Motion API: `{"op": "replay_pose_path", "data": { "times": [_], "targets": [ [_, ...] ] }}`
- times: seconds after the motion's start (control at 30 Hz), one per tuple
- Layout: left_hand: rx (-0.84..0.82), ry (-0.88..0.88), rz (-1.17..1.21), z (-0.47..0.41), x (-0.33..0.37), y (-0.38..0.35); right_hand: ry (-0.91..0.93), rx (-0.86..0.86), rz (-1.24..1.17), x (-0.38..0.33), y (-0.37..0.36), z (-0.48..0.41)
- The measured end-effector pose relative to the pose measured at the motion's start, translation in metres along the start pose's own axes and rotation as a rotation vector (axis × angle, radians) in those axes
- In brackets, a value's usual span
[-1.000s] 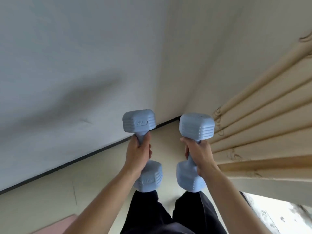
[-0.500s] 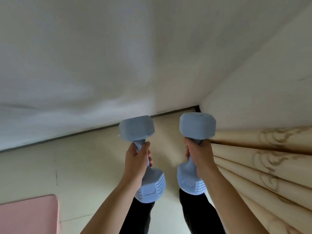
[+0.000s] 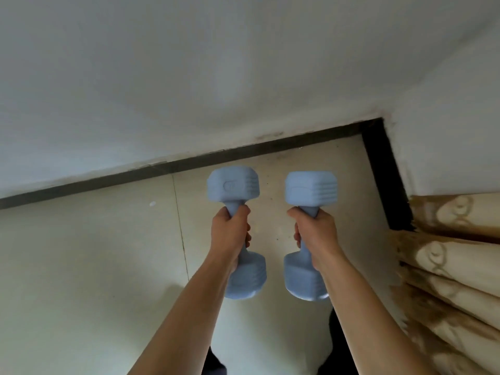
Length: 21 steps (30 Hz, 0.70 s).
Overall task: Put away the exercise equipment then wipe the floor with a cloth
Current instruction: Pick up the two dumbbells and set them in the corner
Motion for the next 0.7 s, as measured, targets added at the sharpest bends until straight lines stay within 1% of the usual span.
{"op": "replay_pose_path", "data": {
  "times": [0.17, 0.33, 0.47, 0.7],
  "targets": [
    [0.012, -0.016, 0.004, -0.09, -0.015, -0.015, 0.035, -0.045, 0.007, 0.039, -0.042, -0.073],
    [0.019, -0.04, 0.053, -0.145, -0.016, -0.022, 0.084, -0.097, 0.088, 0.046, -0.071, -0.121],
    [0.016, -0.058, 0.085, -0.165, -0.011, -0.022, 0.061, -0.184, 0.08, 0.043, -0.087, -0.14],
    [-0.032, -0.084, 0.066, -0.167, 0.006, -0.028, 0.06, -0.255, 0.062, 0.031, -0.098, -0.148]
  ]
}}
Point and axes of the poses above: each hand's wrist, its own z-axis away from the middle knuckle, its own y-axis out of the back of the hand, x = y × z, the point moved 5 cm from there along -z, towards the middle knuckle, and after that the axes turned 13 degrees about y, right-handed, at the moved point
